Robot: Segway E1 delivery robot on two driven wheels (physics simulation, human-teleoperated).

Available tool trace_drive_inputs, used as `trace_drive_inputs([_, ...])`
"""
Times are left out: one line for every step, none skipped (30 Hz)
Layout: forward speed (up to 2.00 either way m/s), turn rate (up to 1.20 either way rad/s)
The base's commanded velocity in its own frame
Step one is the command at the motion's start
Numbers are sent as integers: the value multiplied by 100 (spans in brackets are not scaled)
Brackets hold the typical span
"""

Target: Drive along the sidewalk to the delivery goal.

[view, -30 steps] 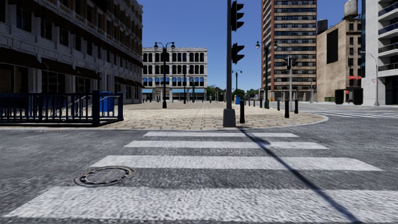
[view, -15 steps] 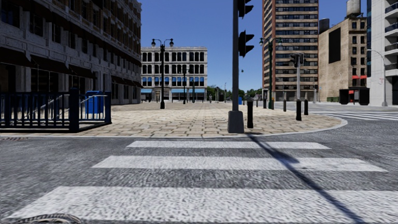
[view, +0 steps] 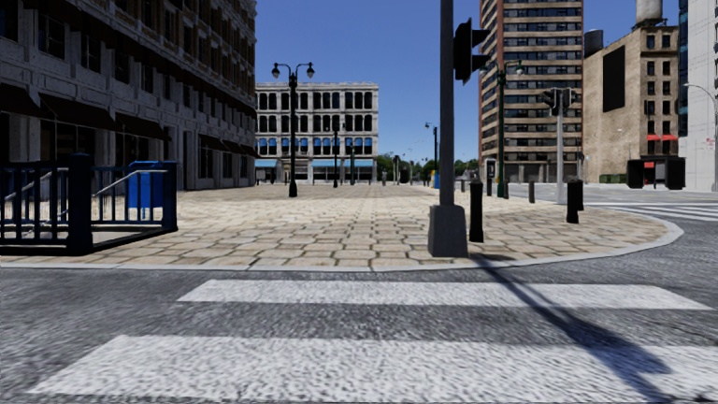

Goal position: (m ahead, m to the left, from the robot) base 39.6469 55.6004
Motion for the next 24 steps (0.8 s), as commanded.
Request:
trace_drive_inputs([200,23])
trace_drive_inputs([200,12])
trace_drive_inputs([200,0])
trace_drive_inputs([200,0])
trace_drive_inputs([200,0])
trace_drive_inputs([200,0])
trace_drive_inputs([200,0])
trace_drive_inputs([200,0])
trace_drive_inputs([200,0])
trace_drive_inputs([200,0])
trace_drive_inputs([200,0])
trace_drive_inputs([200,0])
trace_drive_inputs([200,0])
trace_drive_inputs([200,0])
trace_drive_inputs([200,0])
trace_drive_inputs([200,0])
trace_drive_inputs([200,0])
trace_drive_inputs([200,0])
trace_drive_inputs([200,0])
trace_drive_inputs([200,0])
trace_drive_inputs([200,0])
trace_drive_inputs([200,0])
trace_drive_inputs([200,0])
trace_drive_inputs([200,0])
